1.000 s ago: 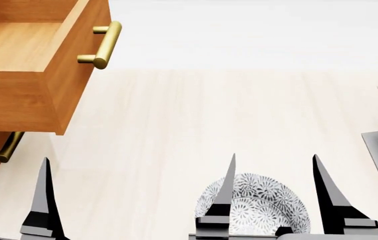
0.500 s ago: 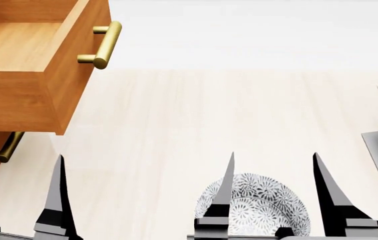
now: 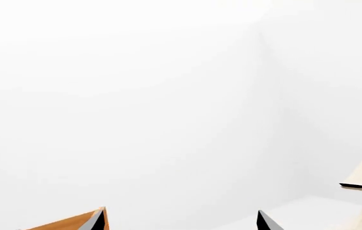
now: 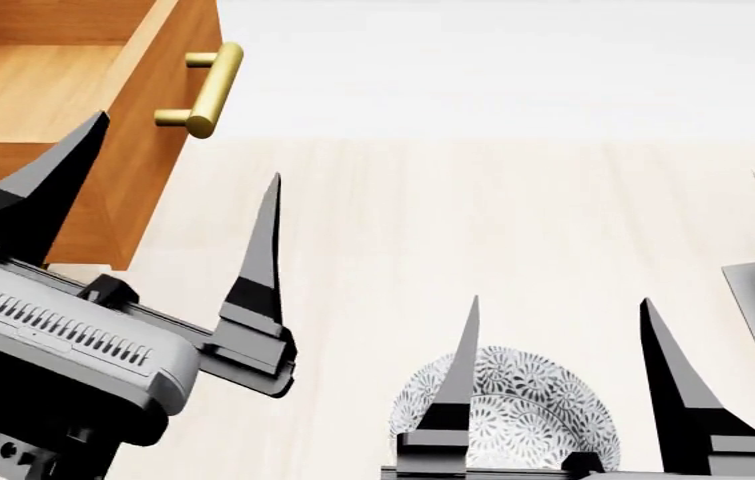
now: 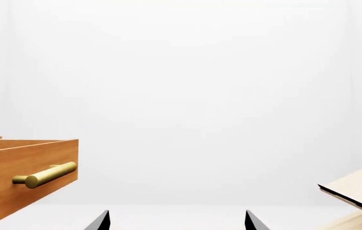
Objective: Close the top drawer of the cabinet.
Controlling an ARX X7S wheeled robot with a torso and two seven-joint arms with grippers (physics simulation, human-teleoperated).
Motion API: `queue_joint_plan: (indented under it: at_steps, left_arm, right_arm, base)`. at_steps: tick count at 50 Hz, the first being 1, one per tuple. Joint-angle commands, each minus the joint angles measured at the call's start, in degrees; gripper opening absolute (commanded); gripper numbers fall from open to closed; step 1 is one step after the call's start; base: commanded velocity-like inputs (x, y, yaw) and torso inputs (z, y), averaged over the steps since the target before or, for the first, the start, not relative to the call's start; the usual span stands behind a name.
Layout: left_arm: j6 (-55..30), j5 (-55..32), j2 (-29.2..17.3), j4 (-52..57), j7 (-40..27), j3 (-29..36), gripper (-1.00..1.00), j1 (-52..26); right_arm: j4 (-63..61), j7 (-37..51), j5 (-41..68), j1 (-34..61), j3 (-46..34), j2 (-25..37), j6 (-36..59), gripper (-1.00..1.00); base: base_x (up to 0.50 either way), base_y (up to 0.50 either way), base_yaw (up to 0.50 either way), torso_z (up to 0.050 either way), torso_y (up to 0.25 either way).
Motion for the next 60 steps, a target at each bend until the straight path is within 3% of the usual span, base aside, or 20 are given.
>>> queue_joint_plan:
  at_steps: [1, 7, 8, 9, 10, 13, 31, 60]
  left_arm:
    - [0.43, 0.58, 1.64, -7.29, 1.55, 5.70, 1.00, -8.23]
    - [3.46, 0.09, 2.99, -14.66, 1.85, 7.22, 1.00, -11.71]
    - [12.06, -3.55, 6.46, -23.25, 3.15, 14.08, 1.00, -20.30]
    - [20.65, -2.78, 6.49, -31.85, 4.08, 13.01, 1.00, -25.87]
    - [26.18, -6.24, 6.45, -40.44, 1.60, 16.36, 1.00, -28.35]
    - [25.60, -9.22, 5.91, -66.22, 0.80, 17.72, 1.00, -29.11]
    - [22.88, -11.81, 3.04, -59.96, -1.62, 19.96, 1.00, -28.50]
    - [17.60, -14.21, -4.41, -48.13, -5.12, 18.16, 1.00, -24.79]
  right_arm:
    - [-0.43, 0.45, 0.84, 0.11, 0.47, 0.45, 0.27, 1.00]
    - [-0.67, 0.72, 0.93, 0.15, 0.25, 0.70, 0.52, 1.00]
    - [-1.67, 0.73, 2.30, 0.23, 2.26, 1.12, 1.38, 1.00]
    - [-1.93, 0.81, 2.46, 0.27, 2.41, 1.20, 1.66, 1.00]
    - [-1.99, 0.84, 2.57, 0.19, 2.61, 1.25, 1.54, 1.00]
    - [-2.09, 1.00, 2.65, 0.28, 2.45, 1.29, 1.66, 1.00]
    - [-2.83, 1.64, 3.32, 0.55, 1.93, 1.89, 2.16, 1.00]
    - [-3.19, 2.51, 3.38, 0.78, -0.33, 2.61, 2.12, 1.00]
  base:
    - [0.00, 0.00, 0.00, 0.000, 0.000]
    - [0.00, 0.00, 0.00, 0.000, 0.000]
    - [0.00, 0.00, 0.00, 0.000, 0.000]
    - [0.00, 0.00, 0.00, 0.000, 0.000]
    - [0.00, 0.00, 0.00, 0.000, 0.000]
    - [0.00, 0.00, 0.00, 0.000, 0.000]
    - [0.00, 0.00, 0.00, 0.000, 0.000]
    - [0.00, 0.00, 0.00, 0.000, 0.000]
